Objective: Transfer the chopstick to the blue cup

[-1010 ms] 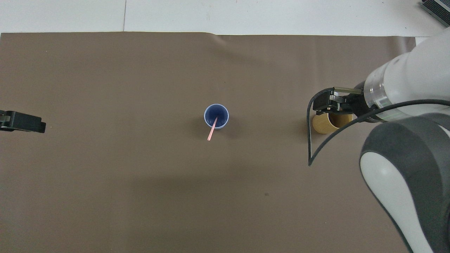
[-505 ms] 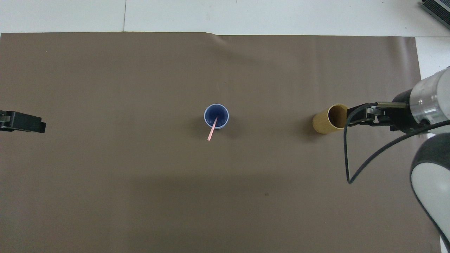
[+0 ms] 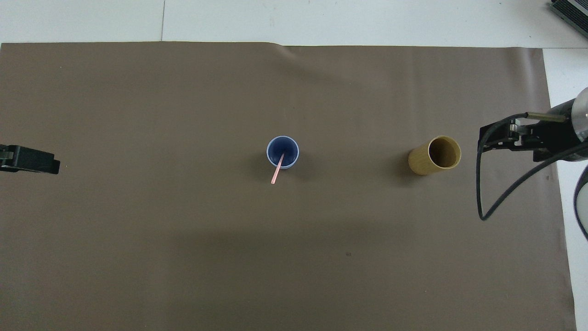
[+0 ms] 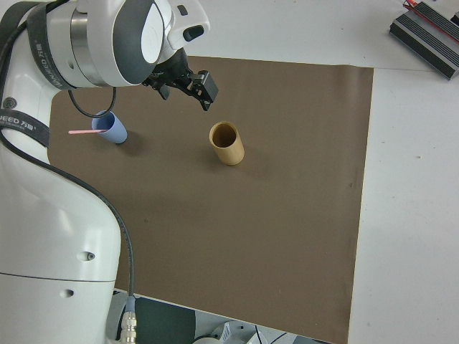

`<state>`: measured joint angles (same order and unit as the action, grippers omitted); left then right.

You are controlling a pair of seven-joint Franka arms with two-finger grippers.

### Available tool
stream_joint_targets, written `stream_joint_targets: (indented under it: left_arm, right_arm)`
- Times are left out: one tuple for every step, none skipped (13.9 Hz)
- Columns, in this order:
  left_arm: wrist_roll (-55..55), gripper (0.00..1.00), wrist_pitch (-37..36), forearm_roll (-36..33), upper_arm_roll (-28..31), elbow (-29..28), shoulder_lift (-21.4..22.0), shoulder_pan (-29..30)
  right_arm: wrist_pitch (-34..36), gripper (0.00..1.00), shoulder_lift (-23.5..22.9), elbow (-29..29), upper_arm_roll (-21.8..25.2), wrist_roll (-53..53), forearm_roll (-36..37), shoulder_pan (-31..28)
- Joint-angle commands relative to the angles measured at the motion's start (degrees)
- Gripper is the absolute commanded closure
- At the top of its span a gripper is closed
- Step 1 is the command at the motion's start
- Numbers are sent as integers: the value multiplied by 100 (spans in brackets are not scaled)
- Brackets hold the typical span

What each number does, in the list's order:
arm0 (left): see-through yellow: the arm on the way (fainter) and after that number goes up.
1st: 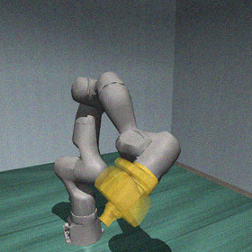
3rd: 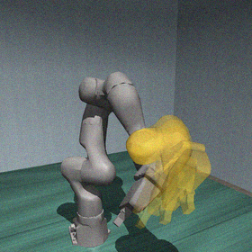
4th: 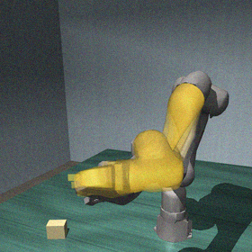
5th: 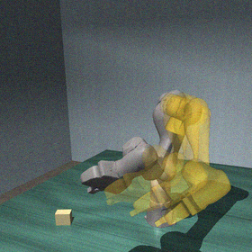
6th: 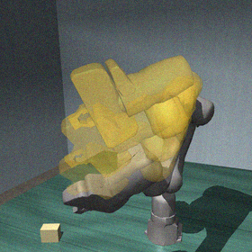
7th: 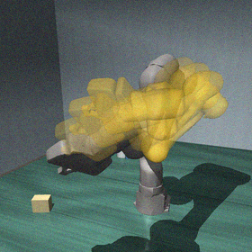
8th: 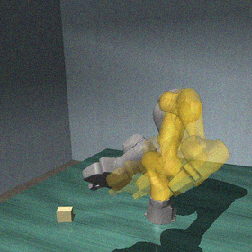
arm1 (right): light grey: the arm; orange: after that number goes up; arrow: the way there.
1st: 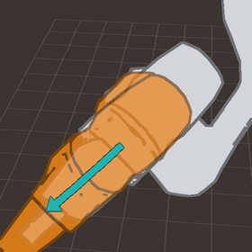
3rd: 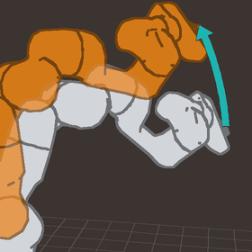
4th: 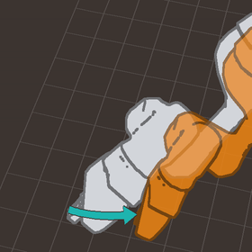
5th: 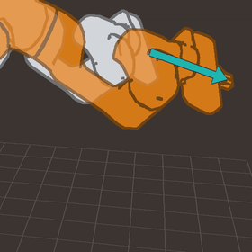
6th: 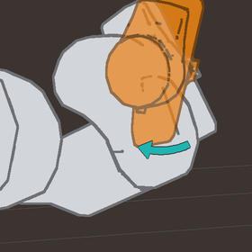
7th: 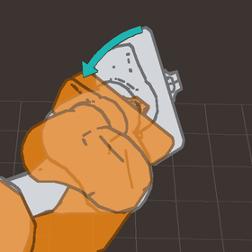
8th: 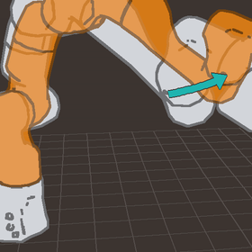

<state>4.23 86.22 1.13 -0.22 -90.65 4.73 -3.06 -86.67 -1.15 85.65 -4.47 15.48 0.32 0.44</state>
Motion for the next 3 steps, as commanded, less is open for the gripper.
stream_joint_targets:
  left_arm:
    - [25, 0, -123, -7, -31, 56, 45, 69]
    - [25, 0, -123, -7, -39, 56, 45, 69]
    - [25, 0, -123, -7, -39, 56, 45, 69]
  right_arm:
    - [124, 0, -78, -154, -54, -116, -41, -79]
    - [124, 0, -70, -145, -54, -116, -41, -88]
    - [124, 0, -70, -137, -54, -116, -50, -88]
